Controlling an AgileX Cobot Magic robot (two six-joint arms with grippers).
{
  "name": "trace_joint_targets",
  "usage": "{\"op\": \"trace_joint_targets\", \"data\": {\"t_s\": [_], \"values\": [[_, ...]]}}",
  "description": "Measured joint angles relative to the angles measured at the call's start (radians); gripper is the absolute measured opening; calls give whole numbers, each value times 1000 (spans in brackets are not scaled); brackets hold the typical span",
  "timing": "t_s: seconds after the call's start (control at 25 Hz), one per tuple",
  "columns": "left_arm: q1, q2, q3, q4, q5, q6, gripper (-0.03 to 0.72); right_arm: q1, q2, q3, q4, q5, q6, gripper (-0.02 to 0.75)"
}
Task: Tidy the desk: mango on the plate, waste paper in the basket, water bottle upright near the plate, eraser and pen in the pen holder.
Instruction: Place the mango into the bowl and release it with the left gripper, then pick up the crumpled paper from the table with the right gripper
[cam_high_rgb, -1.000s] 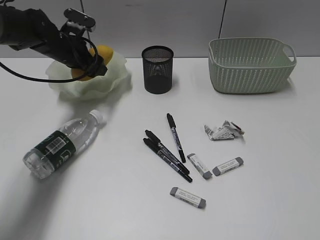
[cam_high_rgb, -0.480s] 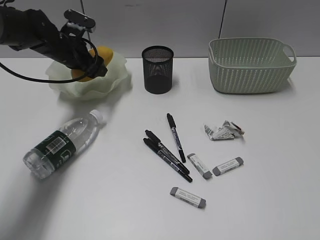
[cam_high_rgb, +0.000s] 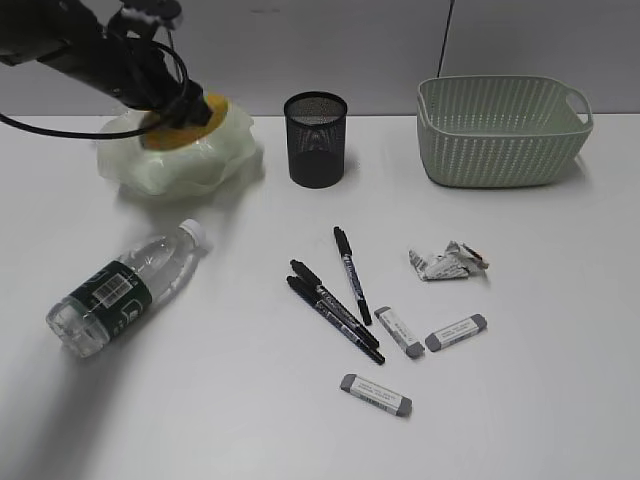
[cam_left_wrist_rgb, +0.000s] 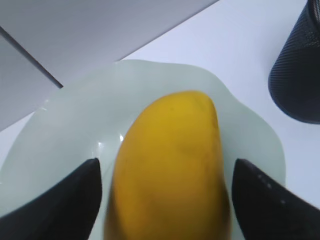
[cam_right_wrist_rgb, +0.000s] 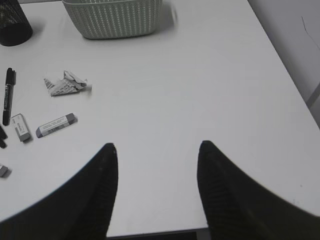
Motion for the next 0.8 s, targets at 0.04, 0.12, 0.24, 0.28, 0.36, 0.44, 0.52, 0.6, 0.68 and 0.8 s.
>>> {"op": "trace_joint_targets", "data": {"t_s": [0.04,0.12,0.24,0.28,0.36,0.44,0.52,0.6,0.68,0.8], "values": [[0,-17,0,0,3,-1,605,0,0,0,0,0,0,414],[0,-50,0,6,0,-1,607,0,0,0,0,0,0,414],[0,-70,0,18,-13,-1,638,0,0,0,0,1,0,414],[0,-71,0,22,-6,-10,643,0,0,0,0,0,0,414],[0,-81,0,31,26,-56,645,0,0,0,0,0,0,414],[0,-106,0,54,87,-109,636,0,0,0,0,0,0,414],[0,-156,2,90,137,-159,590,0,0,0,0,0,0,414],[0,-222,16,151,183,-221,520,0,0,0,0,0,0,414],[0,-317,50,201,217,-283,434,0,0,0,0,0,0,414],[0,-491,156,232,228,-330,374,0,0,0,0,0,0,414]]}}
